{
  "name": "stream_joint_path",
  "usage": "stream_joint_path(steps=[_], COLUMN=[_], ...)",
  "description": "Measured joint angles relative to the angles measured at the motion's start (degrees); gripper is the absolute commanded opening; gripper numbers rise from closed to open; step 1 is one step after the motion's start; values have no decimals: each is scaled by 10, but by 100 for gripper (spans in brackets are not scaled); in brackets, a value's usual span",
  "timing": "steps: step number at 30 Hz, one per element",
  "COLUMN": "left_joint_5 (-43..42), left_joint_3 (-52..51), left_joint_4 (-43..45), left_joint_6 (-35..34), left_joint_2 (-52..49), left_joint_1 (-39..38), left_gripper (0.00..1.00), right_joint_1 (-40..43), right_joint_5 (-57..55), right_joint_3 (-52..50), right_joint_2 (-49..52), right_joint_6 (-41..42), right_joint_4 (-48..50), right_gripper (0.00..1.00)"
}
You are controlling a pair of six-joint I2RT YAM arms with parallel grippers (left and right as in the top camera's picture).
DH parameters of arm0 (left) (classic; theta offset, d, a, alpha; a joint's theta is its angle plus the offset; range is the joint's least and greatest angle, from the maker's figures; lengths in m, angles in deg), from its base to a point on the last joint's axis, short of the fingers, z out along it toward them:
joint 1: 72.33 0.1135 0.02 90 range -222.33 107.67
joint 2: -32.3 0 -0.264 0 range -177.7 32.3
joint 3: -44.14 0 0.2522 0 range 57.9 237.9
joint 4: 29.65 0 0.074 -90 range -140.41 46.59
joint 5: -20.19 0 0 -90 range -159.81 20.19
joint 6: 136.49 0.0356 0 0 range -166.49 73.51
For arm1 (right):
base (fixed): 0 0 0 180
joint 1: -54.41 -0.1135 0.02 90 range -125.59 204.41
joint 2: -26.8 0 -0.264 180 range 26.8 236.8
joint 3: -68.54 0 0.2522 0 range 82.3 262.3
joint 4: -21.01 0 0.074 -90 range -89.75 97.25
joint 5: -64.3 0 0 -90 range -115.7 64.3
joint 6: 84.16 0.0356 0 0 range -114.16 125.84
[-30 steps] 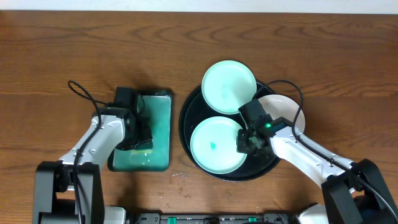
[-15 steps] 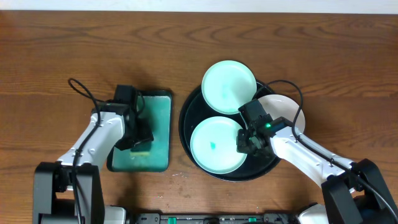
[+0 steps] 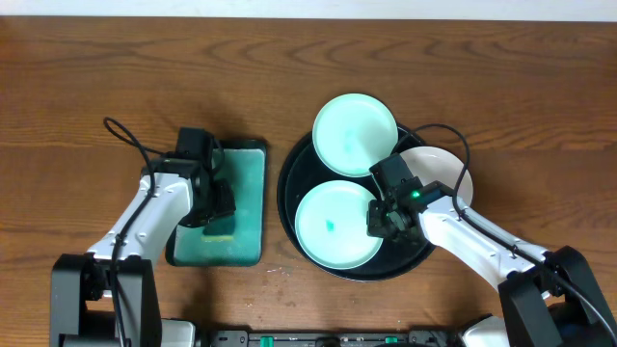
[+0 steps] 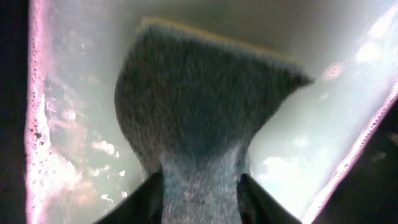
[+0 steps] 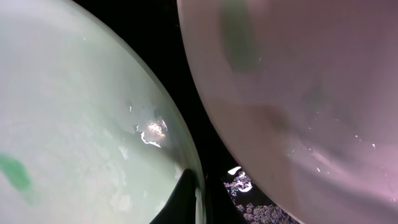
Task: Clean dirty plates on tray and stack at the side
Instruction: 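Grasp the green scrub sponge with the left gripper and lift it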
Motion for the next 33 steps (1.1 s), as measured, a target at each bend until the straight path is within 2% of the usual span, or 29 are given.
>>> stream_joint_path(steps=[3, 5, 6, 8, 9, 17, 18, 19, 22, 23, 25, 26, 28, 30, 33], left_joint_5=[2, 4, 4, 3, 3, 3, 4, 4, 6, 4, 0, 0, 2, 6, 11], left_joint_3=[-11, -14, -14, -14, -14, -24, -30, -35, -52, -54, -54, -53, -49, -41, -26], left_joint_4=[19, 23, 24, 25, 25, 27, 35, 41, 64, 66, 64, 59, 41, 16, -7], left_joint_6=[0, 0, 1, 0, 0, 0, 0, 0, 2, 2, 2, 0, 1, 2, -2], left_joint_2=[-1, -2, -2, -2, -2, -4, -4, -4, -5, -5, -5, -5, -5, -5, -6], left_joint_1=[0, 0, 0, 0, 0, 0, 0, 0, 0, 0, -1, -1, -1, -1, -1], left_gripper=[15, 12, 14, 49, 55, 55, 53, 47, 19, 13, 11, 16, 50, 59, 62], right_joint_1=[0, 0, 0, 0, 0, 0, 0, 0, 0, 0, 0, 0, 0, 0, 0], right_joint_5=[0, 0, 0, 0, 0, 0, 0, 0, 0, 0, 0, 0, 0, 0, 0], right_joint_3=[0, 0, 0, 0, 0, 0, 0, 0, 0, 0, 0, 0, 0, 0, 0], right_joint_2=[0, 0, 0, 0, 0, 0, 0, 0, 0, 0, 0, 0, 0, 0, 0], right_joint_6=[0, 0, 0, 0, 0, 0, 0, 0, 0, 0, 0, 0, 0, 0, 0], right_joint_4=[0, 0, 0, 0, 0, 0, 0, 0, 0, 0, 0, 0, 0, 0, 0], right_gripper=[1, 1, 1, 1, 1, 1, 1, 1, 1, 1, 1, 1, 1, 1, 1])
